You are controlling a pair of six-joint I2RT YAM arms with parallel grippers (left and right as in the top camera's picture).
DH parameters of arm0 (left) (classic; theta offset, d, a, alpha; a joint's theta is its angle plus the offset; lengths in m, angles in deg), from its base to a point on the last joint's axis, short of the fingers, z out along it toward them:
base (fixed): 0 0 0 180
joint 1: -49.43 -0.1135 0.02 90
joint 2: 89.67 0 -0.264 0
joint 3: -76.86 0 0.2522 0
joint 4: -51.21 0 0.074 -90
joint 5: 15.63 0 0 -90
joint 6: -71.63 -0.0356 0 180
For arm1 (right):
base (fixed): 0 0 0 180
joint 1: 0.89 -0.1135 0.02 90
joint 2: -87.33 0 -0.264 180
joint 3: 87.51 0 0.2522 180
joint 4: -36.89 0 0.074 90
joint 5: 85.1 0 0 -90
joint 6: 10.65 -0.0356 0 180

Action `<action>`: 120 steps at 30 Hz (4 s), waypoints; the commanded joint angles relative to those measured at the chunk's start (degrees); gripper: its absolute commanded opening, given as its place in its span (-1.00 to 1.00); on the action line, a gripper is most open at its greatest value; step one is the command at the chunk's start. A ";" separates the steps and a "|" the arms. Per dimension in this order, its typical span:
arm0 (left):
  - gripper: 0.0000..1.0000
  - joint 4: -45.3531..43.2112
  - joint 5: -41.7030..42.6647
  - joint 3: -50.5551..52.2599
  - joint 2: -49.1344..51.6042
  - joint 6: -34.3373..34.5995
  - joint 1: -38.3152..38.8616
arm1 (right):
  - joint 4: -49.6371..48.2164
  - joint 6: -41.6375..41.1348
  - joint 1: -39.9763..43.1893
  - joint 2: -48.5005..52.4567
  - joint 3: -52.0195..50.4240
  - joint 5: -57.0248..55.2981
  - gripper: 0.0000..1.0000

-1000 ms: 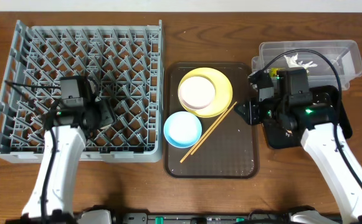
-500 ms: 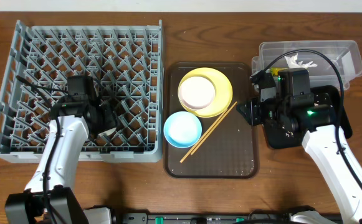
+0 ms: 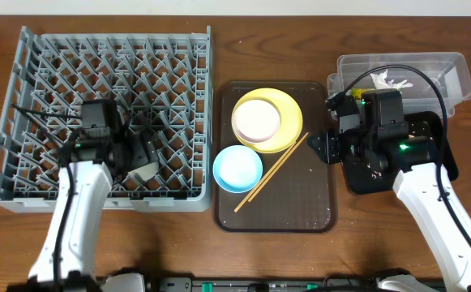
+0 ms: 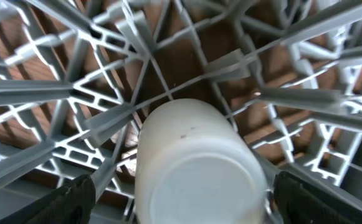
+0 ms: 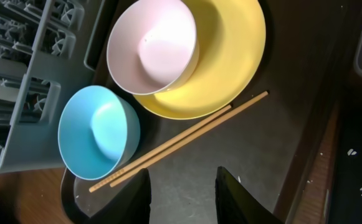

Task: Sort waste into correct bins and load items into the dishwasher rack
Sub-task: 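Place the white cup upside down in the rack with the left gripper, then move the left gripper to the light-blue bowl and grasp its rim, then carry the light-blue bowl to the rack's back row and set it tilted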

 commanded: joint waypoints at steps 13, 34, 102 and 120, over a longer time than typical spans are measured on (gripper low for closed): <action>0.96 3.13 6.60 -10.80 -6.21 -1.27 7.80 | 2.62 0.74 -0.20 -0.76 1.18 -6.49 -0.11; 1.00 1.99 4.92 -15.65 15.34 3.89 44.33 | 12.63 -12.20 4.26 -0.76 1.18 -27.32 0.00; -0.88 1.88 10.49 -16.85 11.85 3.74 49.66 | 13.46 -11.74 4.33 -0.79 1.18 -27.58 0.02; -0.88 0.46 20.17 -30.95 6.38 -3.76 20.41 | 13.44 -11.76 4.31 -0.76 1.18 -27.56 0.02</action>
